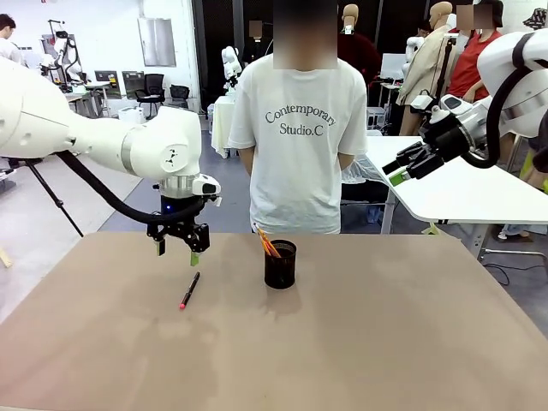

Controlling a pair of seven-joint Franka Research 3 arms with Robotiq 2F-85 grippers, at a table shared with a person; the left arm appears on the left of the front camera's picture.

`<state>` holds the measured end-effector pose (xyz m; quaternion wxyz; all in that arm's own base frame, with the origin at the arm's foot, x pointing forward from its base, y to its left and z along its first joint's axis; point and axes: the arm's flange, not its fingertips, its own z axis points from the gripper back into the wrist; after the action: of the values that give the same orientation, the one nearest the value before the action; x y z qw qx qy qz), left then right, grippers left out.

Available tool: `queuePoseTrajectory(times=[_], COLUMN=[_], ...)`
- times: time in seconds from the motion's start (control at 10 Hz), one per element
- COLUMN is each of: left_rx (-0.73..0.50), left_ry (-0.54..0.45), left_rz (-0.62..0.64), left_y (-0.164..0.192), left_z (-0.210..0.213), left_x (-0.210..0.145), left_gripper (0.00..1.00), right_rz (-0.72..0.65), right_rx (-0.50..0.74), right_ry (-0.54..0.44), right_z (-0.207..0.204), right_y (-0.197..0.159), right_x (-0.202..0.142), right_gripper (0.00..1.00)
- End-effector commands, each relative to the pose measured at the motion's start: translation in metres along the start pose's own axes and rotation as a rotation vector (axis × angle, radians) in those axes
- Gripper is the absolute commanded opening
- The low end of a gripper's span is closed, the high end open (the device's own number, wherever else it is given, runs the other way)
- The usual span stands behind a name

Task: Place the pens into the pen holder.
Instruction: Pick up a writing instrument from the table and place it into the Pen holder.

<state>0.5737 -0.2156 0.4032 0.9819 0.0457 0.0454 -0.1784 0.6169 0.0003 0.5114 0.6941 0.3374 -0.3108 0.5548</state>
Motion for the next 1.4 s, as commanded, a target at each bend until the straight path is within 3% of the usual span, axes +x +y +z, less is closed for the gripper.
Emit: queuePoseTrajectory(times=[0.0,0.1,0.3,0.4,0.5,0.8,0.9,1.3], left_rx=[-0.085,-0.126,-0.233,-0.197,-0.19,-0.2,-0.167,-0.171], left_ry=[-0.048,-0.099,-0.136,-0.142,-0.091,-0.109,-0.075,-0.121], left_rz=[0.162,0.254,0.284,0.229,0.286,0.281,0.264,0.226], left_y=[-0.003,0.001,0.003,0.009,0.002,0.002,0.002,0.007], left_z=[-0.013,-0.023,-0.038,-0.041,-0.03,-0.038,-0.046,-0.062], left_x=[-0.003,-0.008,-0.015,-0.015,0.003,0.0,0.012,0.034], left_gripper=[1.0,1.0,1.0,1.0,1.0,1.0,1.0,1.0], right_rz=[0.003,0.003,0.003,0.003,0.003,0.003,0.003,0.003], right_rx=[-0.002,-0.002,-0.002,-0.002,-0.002,-0.002,-0.002,-0.002], right_ry=[-0.001,-0.001,-0.001,-0.001,-0.001,-0.001,-0.001,-0.001], right_z=[0.0,0.0,0.0,0.0,0.0,0.0,0.0,0.0], right_y=[0.001,0.001,0.001,0.001,0.001,0.001,0.001,0.001], right_x=[0.002,0.002,0.002,0.002,0.002,0.002,0.002,0.002], right_gripper=[1.0,1.0,1.0,1.0,1.0,1.0,1.0,1.0])
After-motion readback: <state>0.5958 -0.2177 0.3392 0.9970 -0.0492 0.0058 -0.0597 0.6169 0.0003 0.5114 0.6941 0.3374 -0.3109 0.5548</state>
